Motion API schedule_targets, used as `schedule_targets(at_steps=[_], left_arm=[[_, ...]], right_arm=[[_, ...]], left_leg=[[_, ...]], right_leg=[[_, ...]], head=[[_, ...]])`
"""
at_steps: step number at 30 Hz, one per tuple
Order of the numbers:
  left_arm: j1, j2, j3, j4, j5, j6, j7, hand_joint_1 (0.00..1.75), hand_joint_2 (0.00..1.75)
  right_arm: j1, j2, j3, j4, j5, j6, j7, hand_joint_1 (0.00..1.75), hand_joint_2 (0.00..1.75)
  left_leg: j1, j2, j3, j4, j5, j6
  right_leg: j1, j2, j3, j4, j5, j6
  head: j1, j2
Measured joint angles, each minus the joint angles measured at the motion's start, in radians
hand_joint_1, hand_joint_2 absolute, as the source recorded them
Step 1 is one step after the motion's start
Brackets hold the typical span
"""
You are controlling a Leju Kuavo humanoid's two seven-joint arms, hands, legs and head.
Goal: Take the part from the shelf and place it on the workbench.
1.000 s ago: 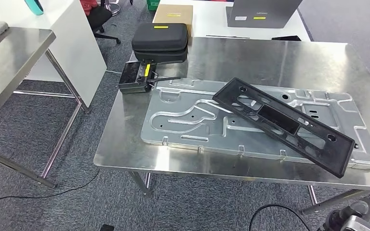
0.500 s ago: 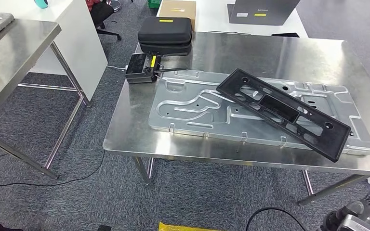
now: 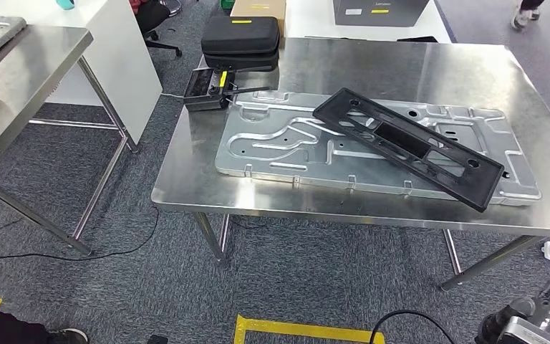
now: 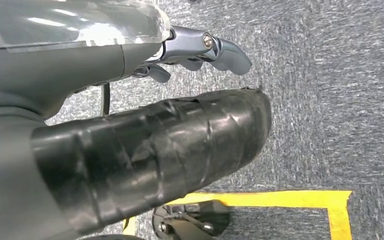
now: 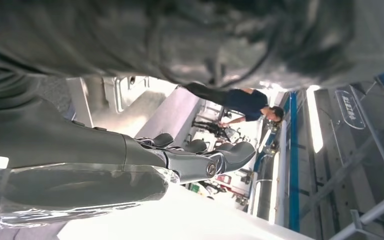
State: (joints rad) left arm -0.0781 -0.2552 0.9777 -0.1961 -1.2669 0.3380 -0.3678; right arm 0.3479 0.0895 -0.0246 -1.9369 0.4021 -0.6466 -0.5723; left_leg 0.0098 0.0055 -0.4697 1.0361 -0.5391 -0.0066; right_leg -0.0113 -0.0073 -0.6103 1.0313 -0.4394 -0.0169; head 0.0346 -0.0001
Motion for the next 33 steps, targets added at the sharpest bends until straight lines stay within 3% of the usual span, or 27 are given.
schedule_targets(at_steps=[1, 4, 6, 8, 9, 10, 11, 12, 13, 15, 16, 19, 21, 24, 25, 26, 27, 29, 31, 33], left_arm=[[-0.001, 0.000, 0.000, 0.000, 0.000, 0.000, 0.000, 0.00, 0.00], [0.001, 0.000, 0.002, 0.000, 0.000, 0.000, 0.000, 0.00, 0.00], [0.001, -0.001, 0.002, 0.000, 0.000, 0.000, 0.000, 0.00, 0.00], [0.000, -0.001, 0.002, 0.000, 0.000, 0.000, 0.000, 0.00, 0.00], [0.000, -0.001, 0.002, 0.000, 0.000, 0.000, 0.000, 0.00, 0.00], [0.001, -0.001, 0.002, 0.000, 0.000, 0.000, 0.000, 0.00, 0.00], [0.002, -0.001, 0.002, 0.000, 0.000, 0.000, 0.000, 0.00, 0.00], [0.002, -0.001, 0.002, 0.000, 0.000, 0.000, 0.000, 0.00, 0.00], [0.002, -0.001, 0.002, 0.000, 0.000, 0.000, 0.000, 0.00, 0.00], [0.002, -0.001, 0.002, 0.000, 0.000, 0.000, 0.000, 0.00, 0.00], [0.001, -0.001, 0.002, 0.000, 0.000, 0.000, 0.000, 0.00, 0.00], [0.002, -0.002, 0.002, 0.000, 0.000, 0.000, 0.000, 0.00, 0.00], [0.003, -0.002, 0.003, 0.000, 0.000, 0.000, 0.001, 0.00, 0.00], [0.003, -0.002, 0.003, 0.000, 0.000, 0.000, 0.001, 0.00, 0.00], [0.003, -0.002, 0.003, 0.000, 0.000, 0.000, 0.001, 0.00, 0.00], [0.003, -0.002, 0.003, 0.000, 0.000, 0.000, 0.001, 0.00, 0.00], [0.003, -0.002, 0.003, 0.000, 0.000, 0.000, 0.001, 0.00, 0.00], [0.002, -0.001, 0.003, 0.000, 0.000, 0.000, 0.000, 0.00, 0.00], [0.000, -0.001, 0.003, 0.000, 0.000, 0.000, -0.001, 0.00, 0.00], [-0.001, 0.000, 0.003, 0.000, 0.000, 0.001, -0.002, 0.00, 0.00]], right_arm=[[0.000, 0.001, -0.002, 0.000, 0.000, 0.001, 0.000, 0.00, 0.00], [-0.001, 0.001, -0.007, 0.002, -0.001, 0.003, -0.002, 0.00, 0.00], [0.000, 0.002, -0.011, 0.004, -0.001, 0.006, -0.004, 0.00, 0.00], [0.000, 0.004, -0.013, 0.006, -0.001, 0.011, -0.004, 0.00, 0.00], [0.000, 0.004, -0.015, 0.008, -0.001, 0.014, -0.004, 0.00, 0.00], [0.000, 0.004, -0.016, 0.010, -0.001, 0.015, -0.004, 0.00, 0.00], [0.000, 0.004, -0.016, 0.012, -0.002, 0.017, -0.004, 0.00, 0.00], [0.000, 0.004, -0.017, 0.013, -0.002, 0.017, -0.004, 0.00, 0.00], [-0.001, 0.004, -0.017, 0.013, -0.002, 0.017, -0.004, 0.00, 0.00], [-0.004, 0.005, -0.017, 0.013, -0.002, 0.017, -0.004, 0.00, 0.00], [-0.005, 0.005, -0.018, 0.013, -0.001, 0.017, -0.004, 0.00, 0.00], [-0.006, 0.006, -0.019, 0.014, -0.001, 0.017, -0.005, 0.00, 0.00], [-0.007, 0.008, -0.019, 0.015, 0.000, 0.018, -0.005, 0.00, 0.00], [-0.008, 0.013, -0.020, 0.017, 0.002, 0.019, -0.005, 0.00, 0.00], [-0.008, 0.014, -0.021, 0.019, 0.002, 0.019, -0.005, 0.00, 0.00], [-0.008, 0.015, -0.021, 0.020, 0.002, 0.019, -0.005, 0.00, 0.00], [-0.008, 0.015, -0.022, 0.021, 0.002, 0.019, -0.005, 0.00, 0.00], [-0.008, 0.015, -0.023, 0.021, 0.003, 0.020, -0.005, 0.00, 0.00], [-0.008, 0.016, -0.023, 0.021, 0.002, 0.023, -0.006, 0.00, 0.00], [-0.007, 0.019, -0.025, 0.022, 0.002, 0.027, -0.007, 0.00, 0.00]], left_leg=[[-0.002, -0.001, 0.019, -0.034, -0.003, 0.005], [-0.004, 0.000, 0.007, -0.047, 0.010, 0.024], [0.000, 0.005, -0.010, -0.053, 0.031, 0.043], [0.000, 0.008, -0.036, -0.053, 0.052, 0.053], [-0.001, 0.008, -0.051, -0.050, 0.061, 0.055], [-0.002, 0.009, -0.066, -0.047, 0.071, 0.055], [-0.002, 0.009, -0.080, -0.043, 0.080, 0.054], [-0.002, 0.009, -0.094, -0.038, 0.087, 0.052], [-0.002, 0.009, -0.106, -0.033, 0.092, 0.050], [-0.004, 0.007, -0.122, -0.023, 0.102, 0.041], [-0.005, 0.007, -0.127, -0.020, 0.107, 0.036], [-0.004, 0.006, -0.133, -0.019, 0.124, 0.016], [-0.003, 0.003, -0.148, 0.011, 0.085, 0.006], [0.000, 0.001, -0.195, 0.176, -0.052, -0.005], [0.001, 0.001, -0.201, 0.227, -0.073, -0.007], [0.001, 0.001, -0.193, 0.249, -0.068, -0.008], [0.001, 0.001, -0.169, 0.236, -0.046, -0.007], [0.000, 0.000, -0.075, 0.117, 0.001, 0.003], [-0.005, -0.001, 0.008, -0.015, 0.004, 0.013], [-0.010, -0.001, 0.026, -0.060, -0.001, 0.020]], right_leg=[[0.001, 0.000, -0.003, 0.004, 0.005, 0.006], [-0.001, 0.001, -0.007, 0.005, 0.018, 0.025], [-0.003, 0.005, -0.025, 0.043, -0.029, 0.035], [-0.005, 0.007, -0.060, 0.151, -0.125, 0.040], [-0.005, 0.007, -0.075, 0.213, -0.160, 0.042], [-0.005, 0.007, -0.080, 0.257, -0.173, 0.043], [-0.005, 0.007, -0.069, 0.271, -0.164, 0.043], [-0.005, 0.007, -0.038, 0.245, -0.139, 0.042], [-0.005, 0.007, 0.009, 0.186, -0.111, 0.039], [-0.001, 0.007, 0.104, 0.045, -0.095, 0.031], [0.002, 0.008, 0.130, -0.001, -0.097, 0.027], [0.005, 0.007, 0.128, -0.027, -0.089, 0.010], [0.000, 0.004, 0.109, -0.033, -0.070, -0.007], [0.000, 0.001, 0.070, -0.032, -0.039, -0.020], [0.001, 0.001, 0.056, -0.030, -0.029, -0.019], [0.001, 0.001, 0.041, -0.027, -0.020, -0.018], [0.002, 0.001, 0.027, -0.023, -0.012, -0.016], [0.002, 0.001, 0.005, -0.013, 0.002, -0.011], [0.004, 0.001, -0.008, -0.005, 0.014, -0.002], [0.004, 0.000, -0.013, -0.006, 0.030, 0.010]], head=[[0.000, 0.000], [0.001, 0.000], [0.001, 0.000], [0.001, 0.000], [0.001, 0.000], [0.001, 0.000], [0.001, 0.000], [0.001, 0.000], [0.001, 0.000], [0.000, 0.000], [0.001, 0.000], [0.001, 0.000], [0.000, 0.000], [-0.001, 0.000], [-0.001, 0.000], [-0.001, 0.000], [-0.001, 0.000], [-0.002, 0.000], [-0.001, 0.000], [-0.002, 0.000]])
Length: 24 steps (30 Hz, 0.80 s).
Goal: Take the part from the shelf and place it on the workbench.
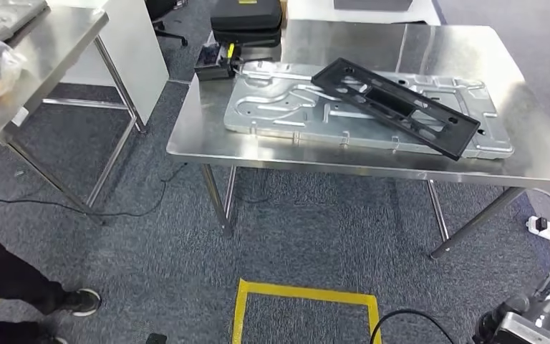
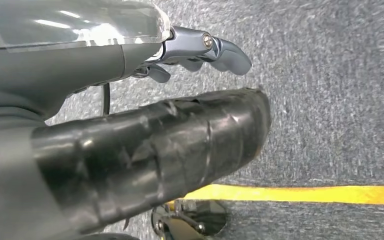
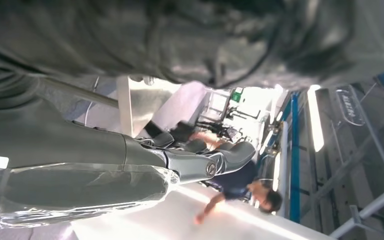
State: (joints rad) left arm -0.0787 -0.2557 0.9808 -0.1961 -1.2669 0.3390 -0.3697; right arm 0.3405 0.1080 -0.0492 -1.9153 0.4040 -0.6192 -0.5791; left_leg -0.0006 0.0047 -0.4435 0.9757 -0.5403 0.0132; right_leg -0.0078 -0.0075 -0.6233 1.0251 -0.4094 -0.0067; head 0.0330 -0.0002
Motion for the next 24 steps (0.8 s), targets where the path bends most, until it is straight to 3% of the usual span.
schedule_targets(at_steps=[2, 3, 6, 7, 8, 9, 11, 13, 14, 16, 18, 20, 22, 23, 24], left_arm=[[0.000, -0.001, 0.000, 0.000, 0.000, 0.000, 0.000, 0.00, 0.00], [0.000, -0.002, 0.000, 0.000, 0.000, 0.001, 0.000, 0.00, 0.00], [0.000, -0.002, 0.000, 0.000, 0.000, 0.001, 0.000, 0.00, 0.00], [0.001, -0.002, 0.000, 0.000, 0.000, 0.001, 0.000, 0.00, 0.00], [0.001, -0.002, 0.000, 0.000, 0.000, 0.001, 0.000, 0.00, 0.00], [0.001, -0.002, 0.000, 0.000, 0.000, 0.001, 0.000, 0.00, 0.00], [0.001, -0.002, 0.000, 0.000, 0.000, 0.001, 0.000, 0.00, 0.00], [0.000, -0.002, 0.000, 0.000, 0.000, 0.001, 0.000, 0.00, 0.00], [0.000, -0.002, 0.000, 0.000, 0.000, 0.001, 0.000, 0.00, 0.00], [0.000, -0.002, 0.000, 0.000, 0.000, 0.002, 0.000, 0.00, 0.00], [0.001, -0.002, 0.001, 0.000, 0.000, 0.002, 0.000, 0.00, 0.00], [0.002, -0.002, 0.001, 0.000, 0.000, 0.002, 0.000, 0.00, 0.00], [0.003, -0.002, 0.001, 0.000, 0.000, 0.002, 0.001, 0.00, 0.00], [0.003, -0.002, 0.001, 0.000, 0.000, 0.002, 0.001, 0.00, 0.00], [0.003, -0.002, 0.001, 0.000, 0.000, 0.002, 0.002, 0.00, 0.00]], right_arm=[[0.002, 0.001, -0.003, 0.001, -0.001, 0.004, 0.000, 0.00, 0.00], [0.003, 0.002, -0.005, 0.001, -0.001, 0.006, 0.000, 0.00, 0.00], [0.006, 0.002, -0.011, 0.005, -0.002, 0.007, 0.000, 0.00, 0.00], [0.006, 0.002, -0.013, 0.007, -0.002, 0.007, 0.000, 0.00, 0.00], [0.006, 0.002, -0.014, 0.008, -0.002, 0.007, 0.000, 0.00, 0.00], [0.006, 0.002, -0.015, 0.010, -0.002, 0.007, 0.000, 0.00, 0.00], [0.006, 0.002, -0.016, 0.011, -0.002, 0.007, 0.000, 0.00, 0.00], [0.004, 0.002, -0.016, 0.011, -0.002, 0.007, 0.000, 0.00, 0.00], [0.003, 0.002, -0.017, 0.011, -0.002, 0.007, 0.000, 0.00, 0.00], [0.004, 0.003, -0.017, 0.011, -0.002, 0.008, -0.001, 0.00, 0.00], [0.005, 0.005, -0.018, 0.011, -0.003, 0.009, -0.001, 0.00, 0.00], [0.005, 0.007, -0.018, 0.012, -0.003, 0.009, -0.001, 0.00, 0.00], [0.006, 0.008, -0.018, 0.014, -0.003, 0.010, -0.002, 0.00, 0.00], [0.007, 0.008, -0.018, 0.015, -0.004, 0.010, -0.002, 0.00, 0.00], [0.009, 0.009, -0.018, 0.015, -0.004, 0.011, -0.002, 0.00, 0.00]], left_leg=[[0.004, 0.003, -0.012, -0.008, 0.020, 0.012], [0.007, 0.006, -0.021, -0.013, 0.032, 0.020], [0.009, 0.011, -0.057, -0.015, 0.064, 0.034], [0.009, 0.011, -0.070, -0.013, 0.073, 0.033], [0.009, 0.012, -0.083, -0.009, 0.081, 0.032], [0.009, 0.012, -0.097, -0.003, 0.088, 0.030], [0.010, 0.012, -0.124, 0.013, 0.098, 0.024], [0.008, 0.011, -0.144, 0.031, 0.105, 0.014], [0.007, 0.011, -0.150, 0.036, 0.109, 0.008], [0.007, 0.010, -0.155, 0.037, 0.122, -0.006], [0.010, 0.006, -0.165, 0.053, 0.105, -0.018], [0.013, 0.003, -0.193, 0.131, 0.024, -0.025], [0.013, 0.003, -0.223, 0.251, -0.059, -0.028], [0.012, 0.003, -0.225, 0.292, -0.071, -0.027], [0.012, 0.003, -0.212, 0.303, -0.059, -0.025]], right_leg=[[-0.001, 0.002, -0.007, 0.001, 0.002, 0.012], [-0.001, 0.004, -0.015, 0.017, -0.021, 0.017], [-0.006, 0.007, -0.056, 0.166, -0.160, 0.030], [-0.008, 0.007, -0.065, 0.223, -0.187, 0.034], [-0.009, 0.007, -0.064, 0.260, -0.190, 0.037], [-0.011, 0.007, -0.048, 0.263, -0.173, 0.039], [-0.014, 0.007, 0.035, 0.168, -0.121, 0.039], [-0.011, 0.007, 0.124, 0.036, -0.118, 0.032], [-0.008, 0.008, 0.146, -0.003, -0.129, 0.027], [-0.005, 0.008, 0.146, -0.021, -0.133, 0.015], [-0.008, 0.005, 0.131, -0.024, -0.117, -0.002], [-0.010, 0.002, 0.110, -0.027, -0.098, -0.015], [-0.006, 0.001, 0.085, -0.025, -0.079, -0.020], [-0.004, 0.001, 0.072, -0.023, -0.070, -0.021], [-0.001, 0.001, 0.058, -0.021, -0.061, -0.021]], head=[[-0.001, 0.000], [-0.001, 0.000], [0.000, 0.000], [0.000, 0.000], [0.000, 0.000], [0.000, 0.000], [0.000, 0.000], [0.000, 0.000], [0.000, 0.000], [-0.001, 0.000], [-0.001, 0.000], [-0.002, 0.000], [-0.003, 0.000], [-0.003, 0.000], [-0.003, 0.000]])
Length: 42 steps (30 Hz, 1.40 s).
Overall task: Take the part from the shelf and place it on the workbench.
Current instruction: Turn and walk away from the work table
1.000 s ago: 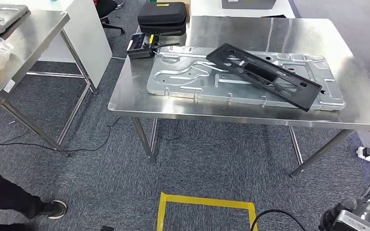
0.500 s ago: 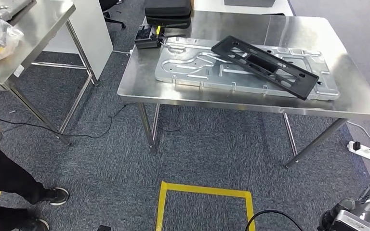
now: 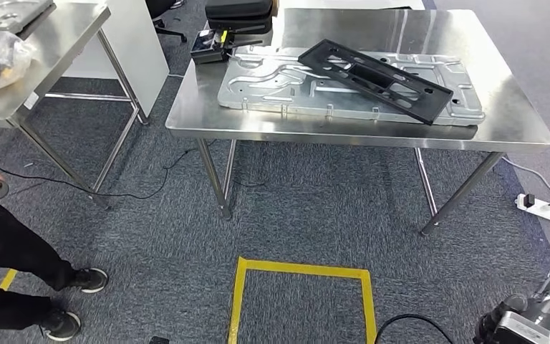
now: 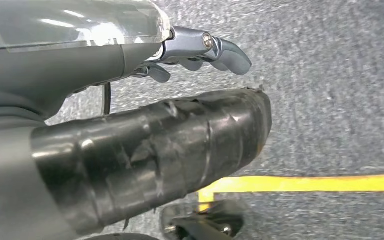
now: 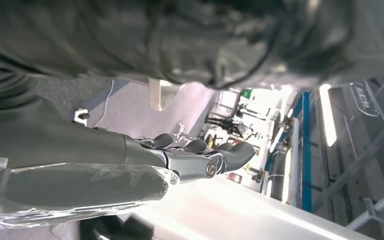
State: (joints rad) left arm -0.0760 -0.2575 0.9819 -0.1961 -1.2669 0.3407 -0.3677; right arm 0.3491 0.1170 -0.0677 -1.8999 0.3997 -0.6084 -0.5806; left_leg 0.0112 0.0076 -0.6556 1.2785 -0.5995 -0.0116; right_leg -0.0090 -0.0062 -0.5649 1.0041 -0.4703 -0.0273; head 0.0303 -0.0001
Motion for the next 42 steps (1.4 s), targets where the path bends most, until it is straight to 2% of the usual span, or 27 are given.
schedule_targets(at_steps=[1, 3, 5, 6, 8, 9, 10, 11, 13, 14, 15, 16, 18, 20, 21, 23, 25, 28, 29, 30, 31, 33, 35, 36, 39, 40, 42], left_arm=[[0.000, 0.000, 0.000, 0.000, 0.000, 0.000, 0.001, 0.00, 0.00], [-0.001, 0.001, 0.000, 0.000, 0.000, 0.001, 0.001, 0.00, 0.00], [-0.002, 0.002, 0.000, 0.000, 0.000, 0.002, 0.002, 0.00, 0.00], [-0.002, 0.002, 0.000, 0.000, 0.000, 0.002, 0.002, 0.00, 0.00], [-0.001, 0.000, 0.000, 0.000, 0.000, 0.002, 0.002, 0.00, 0.00], [-0.001, -0.001, 0.001, 0.000, 0.000, 0.002, 0.003, 0.00, 0.00], [0.000, -0.002, 0.001, 0.000, 0.000, 0.003, 0.003, 0.00, 0.00], [0.000, -0.003, 0.001, 0.000, 0.000, 0.003, 0.003, 0.00, 0.00], [0.000, -0.003, 0.001, 0.000, 0.000, 0.003, 0.004, 0.00, 0.00], [0.000, -0.003, 0.001, 0.000, 0.000, 0.003, 0.004, 0.00, 0.00], [0.000, -0.003, 0.001, 0.000, 0.000, 0.003, 0.004, 0.00, 0.00], [0.000, -0.003, 0.001, 0.000, 0.000, 0.003, 0.004, 0.00, 0.00], [-0.001, -0.003, 0.001, 0.000, 0.002, 0.003, 0.003, 0.00, 0.00], [-0.001, -0.003, 0.002, 0.000, 0.006, 0.002, 0.001, 0.00, 0.00], [-0.002, -0.003, 0.003, 0.000, 0.007, 0.001, 0.000, 0.00, 0.00], [-0.001, -0.003, 0.007, 0.000, 0.010, 0.000, 0.000, 0.00, 0.00], [0.001, -0.002, 0.012, 0.000, 0.010, 0.000, 0.001, 0.00, 0.00], [0.001, -0.002, 0.016, 0.000, 0.012, -0.002, 0.002, 0.00, 0.00], [0.001, -0.002, 0.017, 0.000, 0.013, -0.002, 0.002, 0.00, 0.00], [0.001, -0.002, 0.017, 0.000, 0.014, -0.002, 0.002, 0.00, 0.00], [0.001, -0.001, 0.018, 0.000, 0.015, -0.002, 0.002, 0.00, 0.00], [0.000, 0.000, 0.019, 0.000, 0.017, -0.002, 0.002, 0.00, 0.00], [-0.001, 0.004, 0.020, -0.001, 0.017, -0.003, 0.001, 0.00, 0.00], [-0.002, 0.005, 0.020, -0.001, 0.017, -0.003, 0.001, 0.00, 0.00], [-0.001, 0.006, 0.020, -0.001, 0.017, -0.003, 0.000, 0.00, 0.00], [-0.001, 0.006, 0.021, -0.001, 0.017, -0.003, 0.000, 0.00, 0.00], [0.000, 0.006, 0.022, -0.001, 0.018, -0.004, 0.000, 0.00, 0.00]], right_arm=[[0.002, 0.001, -0.001, 0.000, -0.001, 0.001, 0.000, 0.00, 0.00], [0.006, 0.004, -0.004, 0.001, -0.004, 0.007, -0.003, 0.00, 0.00], [0.009, 0.006, -0.007, 0.001, -0.005, 0.013, -0.006, 0.00, 0.00], [0.011, 0.007, -0.008, 0.001, -0.006, 0.015, -0.007, 0.00, 0.00], [0.012, 0.008, -0.009, 0.000, -0.006, 0.015, -0.008, 0.00, 0.00], [0.014, 0.008, -0.011, 0.000, -0.007, 0.016, -0.009, 0.00, 0.00], [0.015, 0.009, -0.014, 0.000, -0.007, 0.016, -0.009, 0.00, 0.00], [0.017, 0.009, -0.016, 0.000, -0.008, 0.016, -0.009, 0.00, 0.00], [0.019, 0.009, -0.019, 0.000, -0.011, 0.016, -0.008, 0.00, 0.00], [0.019, 0.009, -0.020, 0.001, -0.011, 0.016, -0.009, 0.00, 0.00], [0.019, 0.009, -0.021, 0.001, -0.011, 0.016, -0.009, 0.00, 0.00], [0.019, 0.009, -0.022, 0.001, -0.011, 0.017, -0.009, 0.00, 0.00], [0.016, 0.010, -0.022, 0.001, -0.010, 0.018, -0.010, 0.00, 0.00], [0.009, 0.012, -0.022, 0.002, -0.004, 0.019, -0.010, 0.00, 0.00], [0.006, 0.013, -0.022, 0.003, 0.000, 0.020, -0.010, 0.00, 0.00], [0.003, 0.015, -0.022, 0.007, 0.005, 0.020, -0.010, 0.00, 0.00], [-0.001, 0.020, -0.022, 0.010, 0.007, 0.019, -0.009, 0.00, 0.00], [-0.005, 0.027, -0.022, 0.013, 0.014, 0.018, -0.007, 0.00, 0.00], [-0.005, 0.028, -0.021, 0.015, 0.016, 0.017, -0.006, 0.00, 0.00], [-0.005, 0.029, -0.021, 0.017, 0.019, 0.017, -0.005, 0.00, 0.00], [-0.005, 0.030, -0.021, 0.019, 0.021, 0.017, -0.003, 0.00, 0.00], [-0.007, 0.031, -0.019, 0.023, 0.023, 0.016, 0.001, 0.00, 0.00], [-0.008, 0.031, -0.017, 0.025, 0.024, 0.015, 0.002, 0.00, 0.00], [-0.009, 0.031, -0.016, 0.026, 0.025, 0.015, 0.003, 0.00, 0.00], [-0.009, 0.033, -0.013, 0.027, 0.025, 0.014, 0.006, 0.00, 0.00], [-0.009, 0.033, -0.013, 0.028, 0.026, 0.013, 0.007, 0.00, 0.00], [-0.009, 0.033, -0.013, 0.031, 0.026, 0.013, 0.009, 0.00, 0.00]], left_leg=[[-0.002, 0.000, 0.029, -0.025, 0.027, 0.005], [-0.009, -0.001, 0.125, -0.154, 0.070, 0.027], [-0.017, -0.001, 0.199, -0.276, 0.071, 0.044], [-0.021, -0.001, 0.210, -0.303, 0.065, 0.047], [-0.019, 0.002, 0.205, -0.321, 0.079, 0.049], [-0.016, 0.004, 0.199, -0.327, 0.090, 0.054], [-0.012, 0.006, 0.191, -0.334, 0.103, 0.058], [-0.009, 0.008, 0.180, -0.336, 0.114, 0.062], [-0.009, 0.009, 0.153, -0.331, 0.132, 0.065], [-0.009, 0.010, 0.139, -0.325, 0.140, 0.064], [-0.009, 0.011, 0.123, -0.318, 0.147, 0.061], [-0.008, 0.011, 0.107, -0.310, 0.153, 0.058], [-0.006, 0.010, 0.078, -0.289, 0.161, 0.051], [-0.007, 0.009, 0.058, -0.270, 0.169, 0.040], [-0.008, 0.009, 0.052, -0.265, 0.174, 0.033], [-0.007, 0.008, 0.047, -0.263, 0.184, 0.019], [-0.004, 0.004, 0.032, -0.236, 0.150, 0.007], [-0.001, 0.001, -0.012, -0.078, 0.012, -0.006], [-0.001, 0.001, -0.020, -0.023, -0.014, -0.007], [-0.001, 0.001, -0.016, 0.007, -0.015, -0.007], [-0.001, 0.000, 0.004, 0.003, 0.004, -0.004], [-0.004, -0.001, 0.093, -0.105, 0.058, 0.010], [-0.012, -0.002, 0.189, -0.252, 0.069, 0.029], [-0.016, -0.002, 0.214, -0.297, 0.063, 0.035], [-0.016, 0.000, 0.214, -0.335, 0.074, 0.045], [-0.013, 0.003, 0.208, -0.340, 0.085, 0.051], [-0.010, 0.008, 0.188, -0.343, 0.105, 0.059]], right_leg=[[0.003, 0.000, -0.011, 0.003, 0.008, 0.000], [0.008, 0.000, -0.029, 0.009, 0.021, 0.002], [0.008, 0.000, -0.040, 0.013, 0.036, 0.010], [0.006, -0.002, -0.044, 0.012, 0.043, 0.016], [0.004, -0.002, -0.048, 0.011, 0.054, 0.028], [0.005, 0.000, -0.054, 0.019, 0.042, 0.033], [0.005, 0.002, -0.063, 0.042, 0.012, 0.038], [0.003, 0.004, -0.077, 0.085, -0.033, 0.042], [-0.002, 0.006, -0.107, 0.203, -0.121, 0.050], [-0.004, 0.006, -0.113, 0.252, -0.137, 0.054], [-0.007, 0.005, -0.106, 0.272, -0.130, 0.057], [-0.010, 0.005, -0.080, 0.257, -0.106, 0.060], [-0.015, 0.005, 0.011, 0.138, -0.064, 0.063], [-0.012, 0.007, 0.082, 0.024, -0.070, 0.058], [-0.009, 0.008, 0.092, 0.000, -0.080, 0.054], [-0.007, 0.007, 0.083, -0.005, -0.072, 0.038], [-0.010, 0.004, 0.065, -0.007, -0.054, 0.017], [-0.008, 0.000, 0.030, -0.008, -0.026, 0.001], [-0.006, 0.000, 0.018, -0.007, -0.016, 0.001], [-0.004, 0.000, 0.004, -0.004, -0.007, 0.001], [-0.002, 0.000, -0.008, -0.002, 0.001, 0.001], [0.002, 0.000, -0.027, 0.003, 0.016, 0.003], [0.004, 0.000, -0.039, 0.006, 0.030, 0.010], [0.003, -0.001, -0.042, 0.006, 0.037, 0.015], [0.001, -0.003, -0.050, 0.006, 0.048, 0.034], [0.002, -0.001, -0.056, 0.021, 0.028, 0.040], [0.000, 0.003, -0.081, 0.102, -0.056, 0.048]], head=[[0.000, 0.000], [0.000, 0.000], [0.000, 0.000], [0.000, 0.000], [0.000, 0.000], [0.001, 0.000], [0.001, 0.000], [0.001, 0.000], [0.002, 0.000], [0.002, 0.000], [0.002, 0.000], [0.002, 0.000], [0.002, 0.000], [0.001, 0.000], [0.001, 0.000], [0.001, 0.000], [0.001, 0.000], [0.000, 0.000], [0.000, 0.000], [0.000, 0.000], [0.000, 0.000], [0.000, 0.000], [0.000, 0.000], [0.000, 0.000], [0.000, 0.000], [0.001, 0.000], [0.001, 0.000]])
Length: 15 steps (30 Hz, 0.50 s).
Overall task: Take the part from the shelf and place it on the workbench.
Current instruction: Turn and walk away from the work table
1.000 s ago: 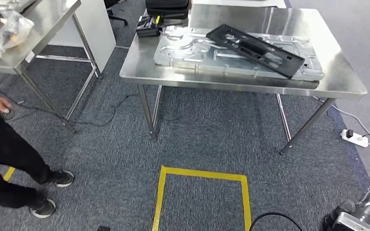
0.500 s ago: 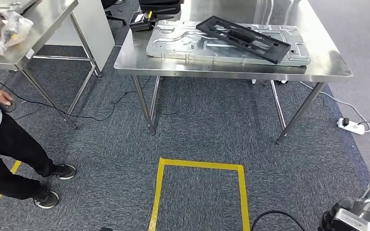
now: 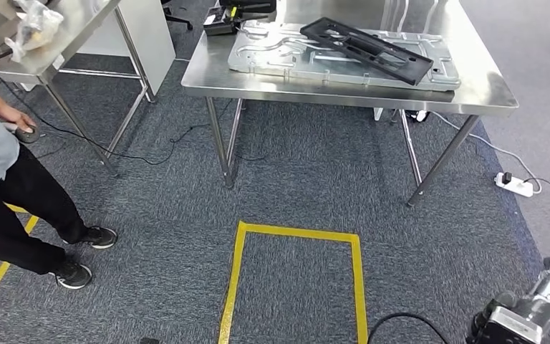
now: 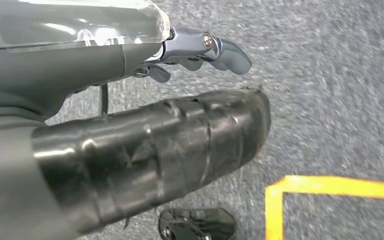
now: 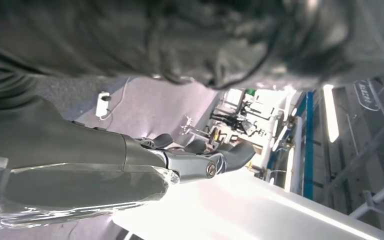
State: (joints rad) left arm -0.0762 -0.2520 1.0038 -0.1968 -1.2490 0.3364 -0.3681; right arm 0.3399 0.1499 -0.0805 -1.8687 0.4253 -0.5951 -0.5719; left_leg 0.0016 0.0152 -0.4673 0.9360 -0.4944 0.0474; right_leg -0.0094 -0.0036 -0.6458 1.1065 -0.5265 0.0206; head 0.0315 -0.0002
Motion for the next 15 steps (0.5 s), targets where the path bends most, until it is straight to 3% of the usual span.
schedule_targets(at_steps=[2, 3, 4, 6, 8, 9, 12, 14, 15], left_arm=[[0.000, 0.000, 0.000, 0.000, 0.000, -0.001, 0.000, 0.00, 0.00], [0.000, 0.000, 0.001, 0.000, 0.000, -0.002, 0.000, 0.00, 0.00], [0.001, 0.000, 0.001, 0.000, 0.000, -0.003, 0.000, 0.00, 0.00], [0.001, 0.000, 0.002, 0.000, 0.000, -0.004, 0.000, 0.00, 0.00], [0.000, 0.000, 0.002, 0.000, 0.000, -0.004, 0.000, 0.00, 0.00], [0.000, 0.000, 0.003, 0.000, 0.000, -0.004, 0.000, 0.00, 0.00], [0.001, 0.001, 0.004, 0.000, 0.000, -0.004, 0.000, 0.00, 0.00], [0.002, 0.001, 0.004, 0.000, 0.000, -0.004, 0.000, 0.00, 0.00], [0.002, 0.001, 0.004, 0.000, 0.000, -0.004, -0.001, 0.00, 0.00]], right_arm=[[0.000, 0.000, 0.000, 0.005, 0.000, 0.000, 0.001, 0.00, 0.00], [0.000, 0.000, 0.000, 0.008, 0.000, 0.000, 0.002, 0.00, 0.00], [0.000, 0.000, 0.000, 0.010, 0.000, 0.000, 0.002, 0.00, 0.00], [-0.001, 0.000, 0.000, 0.012, 0.000, 0.000, 0.002, 0.00, 0.00], [-0.004, 0.000, 0.000, 0.013, 0.000, 0.000, 0.002, 0.00, 0.00], [-0.005, 0.000, 0.001, 0.013, 0.000, 0.000, 0.002, 0.00, 0.00], [-0.006, 0.000, 0.001, 0.016, 0.002, 0.000, 0.002, 0.00, 0.00], [-0.008, 0.001, 0.003, 0.017, 0.004, 0.000, 0.002, 0.00, 0.00], [-0.008, 0.001, 0.004, 0.018, 0.005, 0.000, 0.002, 0.00, 0.00]], left_leg=[[0.000, 0.001, -0.030, 0.012, 0.015, 0.002], [0.000, 0.001, -0.047, 0.021, 0.021, 0.001], [0.001, 0.002, -0.064, 0.032, 0.027, 0.000], [0.004, 0.002, -0.096, 0.055, 0.034, -0.006], [0.002, 0.000, -0.121, 0.079, 0.039, -0.014], [0.000, 0.000, -0.129, 0.087, 0.042, -0.020], [0.001, -0.003, -0.140, 0.095, 0.051, -0.039], [0.005, -0.006, -0.160, 0.133, 0.007, -0.050], [0.007, -0.006, -0.177, 0.181, -0.039, -0.054]], right_leg=[[-0.003, 0.001, -0.031, 0.125, -0.077, 0.006], [-0.004, 0.001, -0.035, 0.168, -0.085, 0.009], [-0.006, 0.001, -0.023, 0.176, -0.071, 0.011], [-0.011, 0.000, 0.054, 0.087, -0.019, 0.014], [-0.010, 0.001, 0.135, -0.038, -0.012, 0.012], [-0.009, 0.003, 0.153, -0.074, -0.020, 0.007], [-0.006, 0.004, 0.141, -0.087, -0.015, -0.019], [-0.007, 0.002, 0.122, -0.089, 0.002, -0.039], [-0.007, 0.001, 0.112, -0.089, 0.011, -0.046]], head=[[0.000, 0.000], [0.000, 0.000], [0.000, 0.000], [0.000, 0.000], [0.000, 0.000], [0.000, 0.000], [0.000, 0.000], [0.000, 0.000], [0.000, 0.000]])
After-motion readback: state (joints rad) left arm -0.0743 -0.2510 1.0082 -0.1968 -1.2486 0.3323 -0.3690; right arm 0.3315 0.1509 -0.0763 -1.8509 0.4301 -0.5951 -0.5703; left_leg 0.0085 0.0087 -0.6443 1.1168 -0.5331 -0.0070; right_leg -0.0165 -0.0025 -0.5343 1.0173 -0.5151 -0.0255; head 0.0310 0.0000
